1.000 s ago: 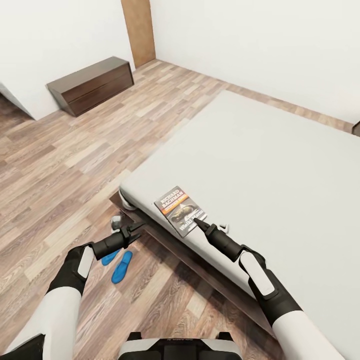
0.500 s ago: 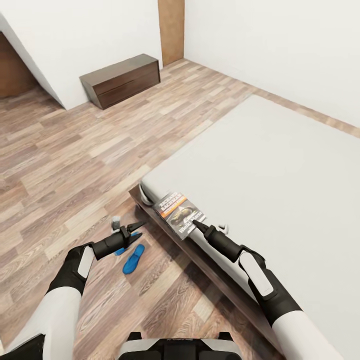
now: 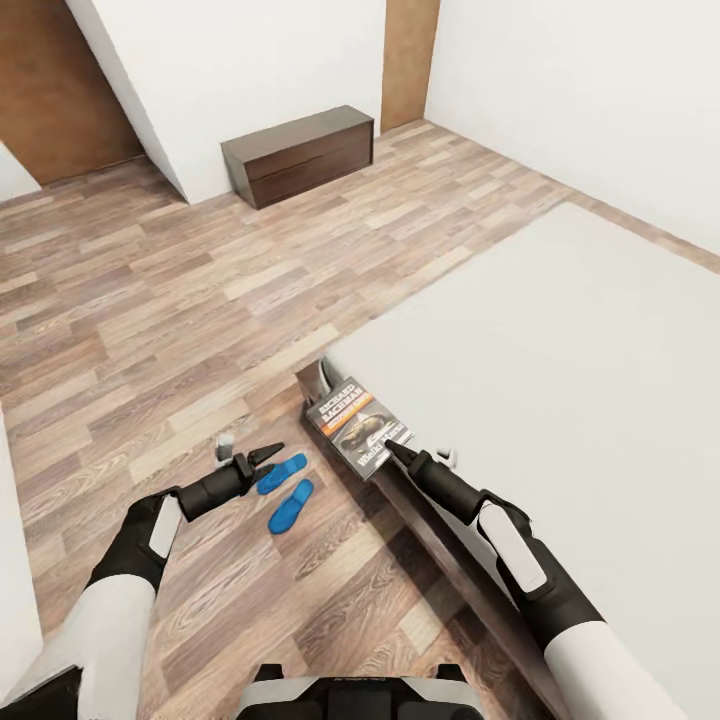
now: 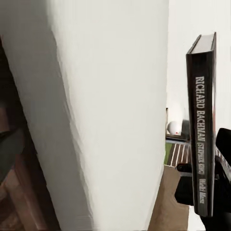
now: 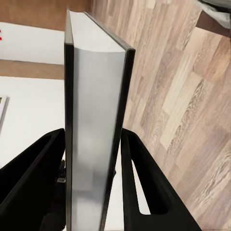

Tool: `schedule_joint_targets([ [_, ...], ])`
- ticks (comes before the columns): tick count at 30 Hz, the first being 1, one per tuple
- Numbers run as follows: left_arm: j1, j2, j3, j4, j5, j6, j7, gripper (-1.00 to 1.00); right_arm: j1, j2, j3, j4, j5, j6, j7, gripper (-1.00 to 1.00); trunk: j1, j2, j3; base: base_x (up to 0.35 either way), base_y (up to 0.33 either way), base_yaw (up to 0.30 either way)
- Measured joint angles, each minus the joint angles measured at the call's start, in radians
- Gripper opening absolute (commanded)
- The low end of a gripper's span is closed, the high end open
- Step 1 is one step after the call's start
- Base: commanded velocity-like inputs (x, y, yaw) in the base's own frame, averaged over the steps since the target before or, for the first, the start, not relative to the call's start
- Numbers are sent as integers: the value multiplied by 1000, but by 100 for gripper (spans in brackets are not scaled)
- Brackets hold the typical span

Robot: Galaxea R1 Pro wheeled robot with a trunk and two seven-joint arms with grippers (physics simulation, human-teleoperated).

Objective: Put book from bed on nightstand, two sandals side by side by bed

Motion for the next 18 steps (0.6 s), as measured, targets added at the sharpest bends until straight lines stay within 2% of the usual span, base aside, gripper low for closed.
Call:
schedule_joint_targets([
  [2,0,54,0,79,-2,-40,2,100,0,0,0,1,0,0,0,-100,0,0,0,0,0,292],
  [7,0,230,-2,294,-2,-223,4,100,0,0,0,1,1,-1,-2,-100,0,0,0,0,0,292],
  [8,2,307,-2,427,-45,-328,13,100,0,0,0,1,-1,-1,-2,-100,0,0,0,0,0,292],
  [9,0,330,2,484,-82,-385,23,100,0,0,0,1,1,0,-2,-100,0,0,0,0,0,292],
  [10,0,336,1,506,-100,-415,32,100,1,0,0,1,0,0,-2,-100,0,0,0,0,0,292],
  [11,0,351,-15,596,-197,-543,103,100,0,0,0,1,0,0,-2,-100,0,0,0,0,0,292],
  [13,0,353,-12,656,-256,-618,190,100,0,0,0,1,1,0,-1,-100,0,0,0,0,0,292],
  [16,14,345,-13,683,-299,-673,266,100,0,0,0,1,0,0,-2,-100,0,0,0,0,0,292],
  [18,55,338,-15,690,-314,-698,290,100,0,0,0,1,0,0,-2,-100,0,0,0,0,0,292],
])
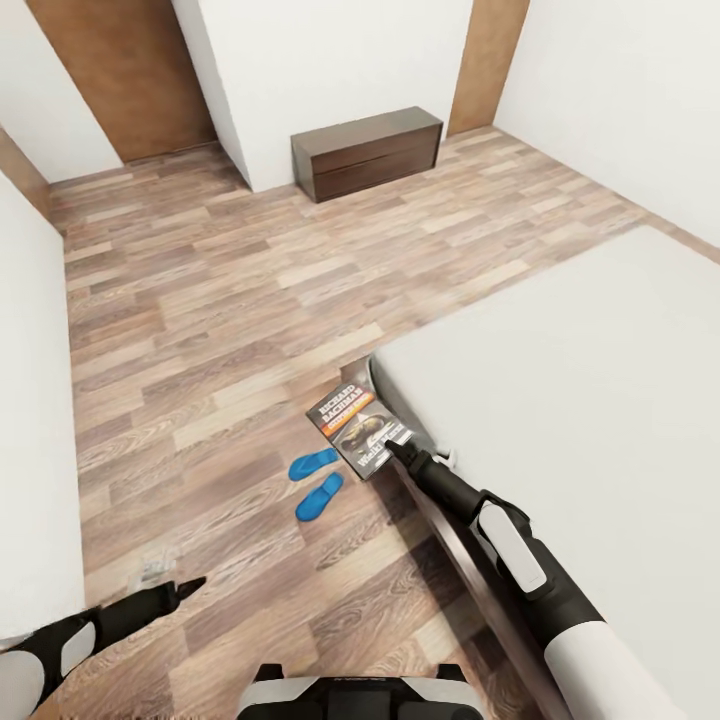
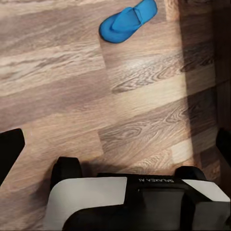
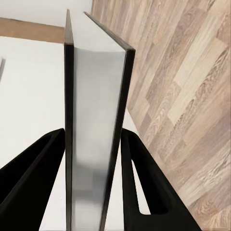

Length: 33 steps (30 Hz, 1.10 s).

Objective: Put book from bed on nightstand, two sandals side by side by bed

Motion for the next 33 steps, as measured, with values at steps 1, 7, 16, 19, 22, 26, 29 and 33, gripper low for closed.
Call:
schedule_joint_targets([
  [1,35,-4,-1,2,-5,-21,8,100,0,0,0,0,0,0,0,-100,0,0,0,0,0,292],
  [7,149,-53,7,3,-7,-162,24,100,0,-1,-1,0,0,0,0,-100,0,0,0,0,0,292],
  [16,183,-75,11,3,5,-215,104,100,0,0,-1,1,24,-1,-1,-100,0,0,0,0,0,292],
  [19,184,-95,12,3,5,-222,111,100,0,0,0,2,54,-1,-1,-100,0,0,0,0,0,292],
  [22,184,-104,11,3,4,-225,118,100,0,0,0,2,68,-1,-1,-100,0,0,0,0,0,292],
  [26,185,-118,11,3,4,-226,123,100,0,0,0,2,71,-1,-1,-100,0,0,0,0,0,292],
  [29,185,-123,12,3,4,-227,123,100,0,0,-1,2,72,-1,-1,-100,0,0,0,0,0,292],
  [33,185,-127,12,3,4,-227,123,100,0,0,0,2,72,-1,-1,-100,0,0,0,0,0,292],
])
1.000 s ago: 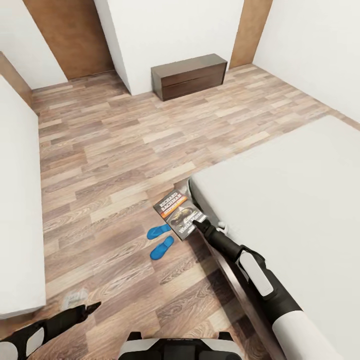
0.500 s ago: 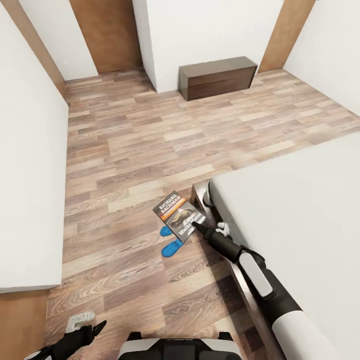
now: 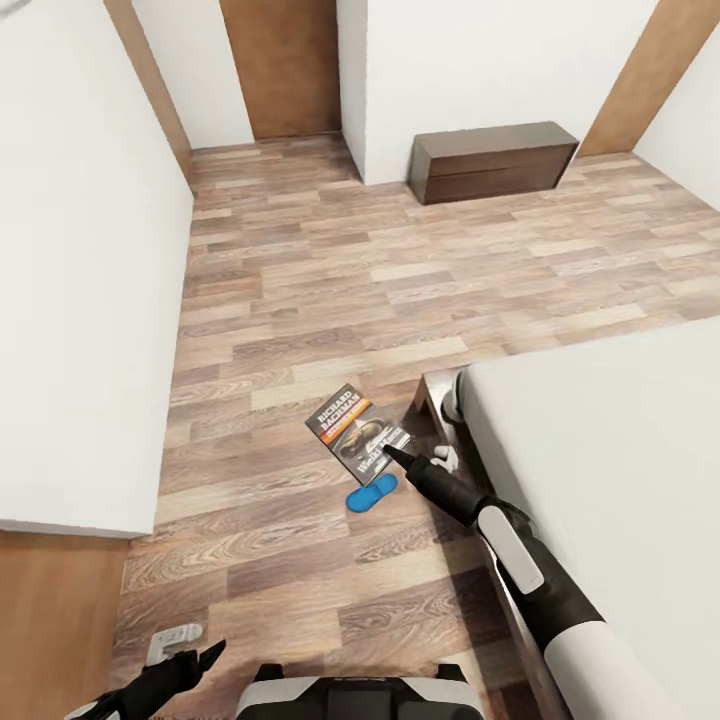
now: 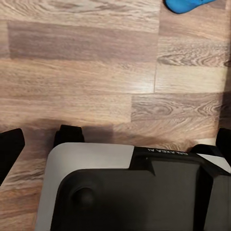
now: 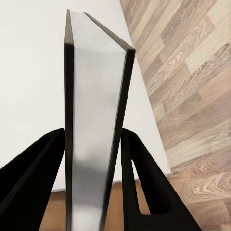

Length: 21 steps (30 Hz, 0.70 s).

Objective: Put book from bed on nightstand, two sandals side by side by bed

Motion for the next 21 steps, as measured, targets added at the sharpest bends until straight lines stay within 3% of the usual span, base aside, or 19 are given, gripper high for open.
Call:
schedule_joint_targets([
  [21,0,-10,-1,0,0,0,0,100,0,0,0,0,0,0,0,-100,0,0,0,0,0,275],
])
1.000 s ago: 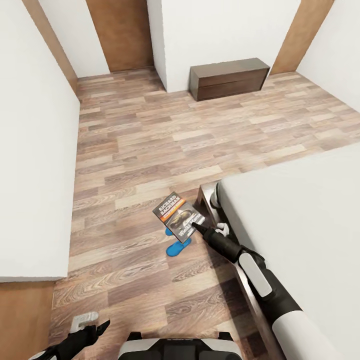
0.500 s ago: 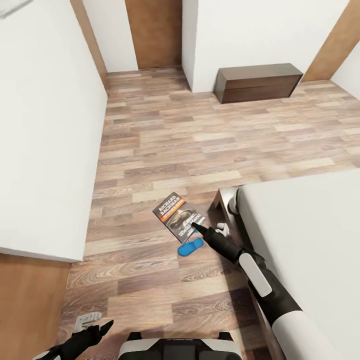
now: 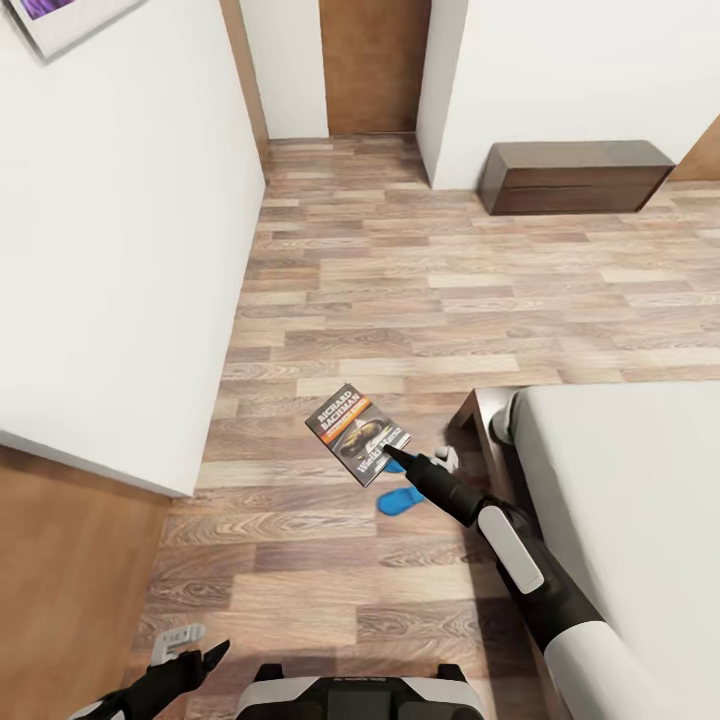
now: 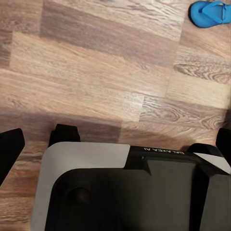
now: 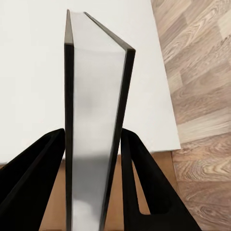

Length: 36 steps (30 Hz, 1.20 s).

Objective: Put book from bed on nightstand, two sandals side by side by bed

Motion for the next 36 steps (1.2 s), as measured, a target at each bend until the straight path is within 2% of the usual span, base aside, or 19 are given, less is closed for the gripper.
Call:
schedule_joint_targets([
  [7,0,-4,0,0,0,0,0,100,0,1,0,0,0,-2,2,-100,0,0,0,0,0,32],
  [12,0,-4,0,0,0,0,0,100,0,1,2,0,31,-2,1,-100,0,0,0,0,0,2],
  [19,0,-4,0,0,0,0,0,100,1,1,4,1,44,-3,1,-100,0,0,0,0,0,0],
  [26,0,-10,0,0,0,0,0,100,1,0,4,7,47,-69,0,-100,0,0,0,0,0,0],
  [28,0,-14,0,0,0,0,0,100,1,0,5,58,56,-81,1,-100,0,0,0,0,0,0],
  [31,0,-17,0,0,-1,0,0,100,1,-1,6,187,57,-87,5,-100,0,0,0,0,0,0],
  [34,0,-18,1,0,-1,0,0,100,1,0,7,231,52,-86,6,-100,0,0,0,0,0,0],
  [36,0,-18,1,0,-1,0,0,100,1,0,11,252,70,-85,7,-100,0,0,0,0,0,0],
])
